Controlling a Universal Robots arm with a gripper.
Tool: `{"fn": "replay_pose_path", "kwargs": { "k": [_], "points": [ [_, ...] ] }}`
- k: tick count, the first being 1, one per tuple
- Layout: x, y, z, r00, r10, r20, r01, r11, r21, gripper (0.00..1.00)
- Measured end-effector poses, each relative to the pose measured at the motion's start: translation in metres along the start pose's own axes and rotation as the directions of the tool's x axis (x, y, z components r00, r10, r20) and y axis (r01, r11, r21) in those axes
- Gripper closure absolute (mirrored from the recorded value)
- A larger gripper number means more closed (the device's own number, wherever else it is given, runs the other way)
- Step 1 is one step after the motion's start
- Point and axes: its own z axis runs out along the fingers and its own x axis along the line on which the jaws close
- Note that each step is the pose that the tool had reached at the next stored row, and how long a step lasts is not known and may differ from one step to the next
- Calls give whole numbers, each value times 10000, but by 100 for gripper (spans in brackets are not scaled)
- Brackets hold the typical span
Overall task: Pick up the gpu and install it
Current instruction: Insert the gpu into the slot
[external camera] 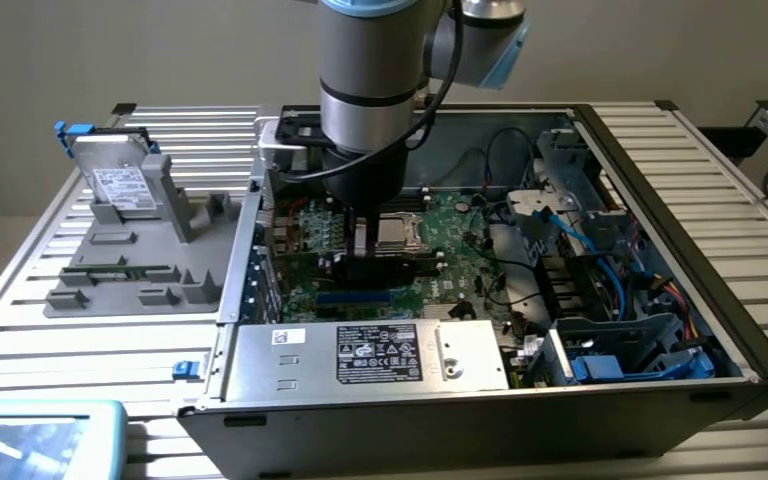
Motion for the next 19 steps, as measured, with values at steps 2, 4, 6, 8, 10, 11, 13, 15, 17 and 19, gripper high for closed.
{"fn": "replay_pose_path", "kwargs": {
  "k": [2, 4, 6, 8, 10, 11, 13, 15, 17, 19],
  "points": [
    [0, 1, 0, 10000, -1, 17, 1, 10000, -1, 72],
    [0, 1, 0, 10000, 1, 17, -1, 10000, -1, 72],
    [2, 2, 0, 10000, 1, 17, -1, 10000, -1, 72],
    [2, 2, 0, 10000, 2, 17, -2, 10000, -1, 72],
    [2, 2, 0, 10000, 1, 17, -1, 10000, -2, 72],
    [2, 2, 0, 10000, 1, 17, -1, 10000, -2, 72],
    [3, 2, 0, 10000, 2, 16, -2, 10000, -2, 72],
    [2, 1, 0, 10000, 2, 16, -2, 10000, -2, 72],
    [1, 1, 0, 10000, 2, 14, -2, 10000, -1, 72],
    [0, 2, 0, 10000, 3, 14, -3, 10000, -1, 72]
  ]
}}
